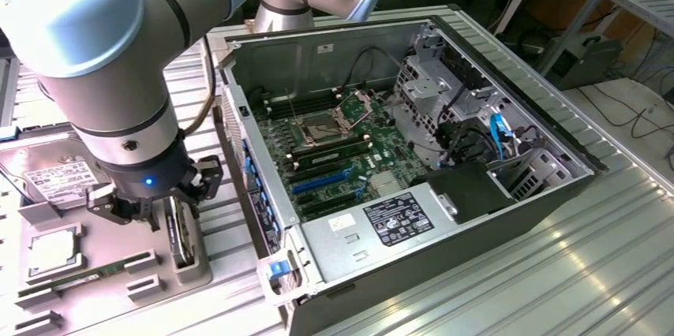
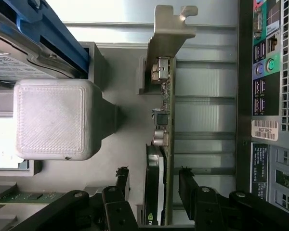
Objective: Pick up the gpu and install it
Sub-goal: 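Pick up the gpu and move the gpu toward the slot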
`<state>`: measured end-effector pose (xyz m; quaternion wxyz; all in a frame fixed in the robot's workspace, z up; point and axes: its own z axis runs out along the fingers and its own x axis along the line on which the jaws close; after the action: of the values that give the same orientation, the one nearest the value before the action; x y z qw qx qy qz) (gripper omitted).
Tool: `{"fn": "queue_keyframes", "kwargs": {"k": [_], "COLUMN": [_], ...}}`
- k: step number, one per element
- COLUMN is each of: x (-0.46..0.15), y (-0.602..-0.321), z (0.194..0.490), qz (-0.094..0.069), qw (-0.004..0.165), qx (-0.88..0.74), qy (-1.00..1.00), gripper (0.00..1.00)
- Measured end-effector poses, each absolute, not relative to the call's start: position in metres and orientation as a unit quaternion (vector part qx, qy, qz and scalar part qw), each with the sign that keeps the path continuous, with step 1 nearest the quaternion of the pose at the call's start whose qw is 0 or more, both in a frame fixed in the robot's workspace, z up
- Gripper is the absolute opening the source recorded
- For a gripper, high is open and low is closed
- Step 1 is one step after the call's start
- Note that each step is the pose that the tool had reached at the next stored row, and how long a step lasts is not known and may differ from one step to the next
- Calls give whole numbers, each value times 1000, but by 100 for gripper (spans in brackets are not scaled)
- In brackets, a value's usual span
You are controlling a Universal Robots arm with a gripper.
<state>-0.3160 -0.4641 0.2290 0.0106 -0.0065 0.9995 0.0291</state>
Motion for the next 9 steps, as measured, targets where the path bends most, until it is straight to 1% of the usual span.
{"fn": "queue_keyframes", "kwargs": {"k": [6, 9], "x": [-316, -316], "y": [-464, -464], "z": [218, 218], "qz": [29, 29], "qw": [11, 11], "qx": [-7, -6], "qy": [999, 1000], "gripper": [54, 54]}}
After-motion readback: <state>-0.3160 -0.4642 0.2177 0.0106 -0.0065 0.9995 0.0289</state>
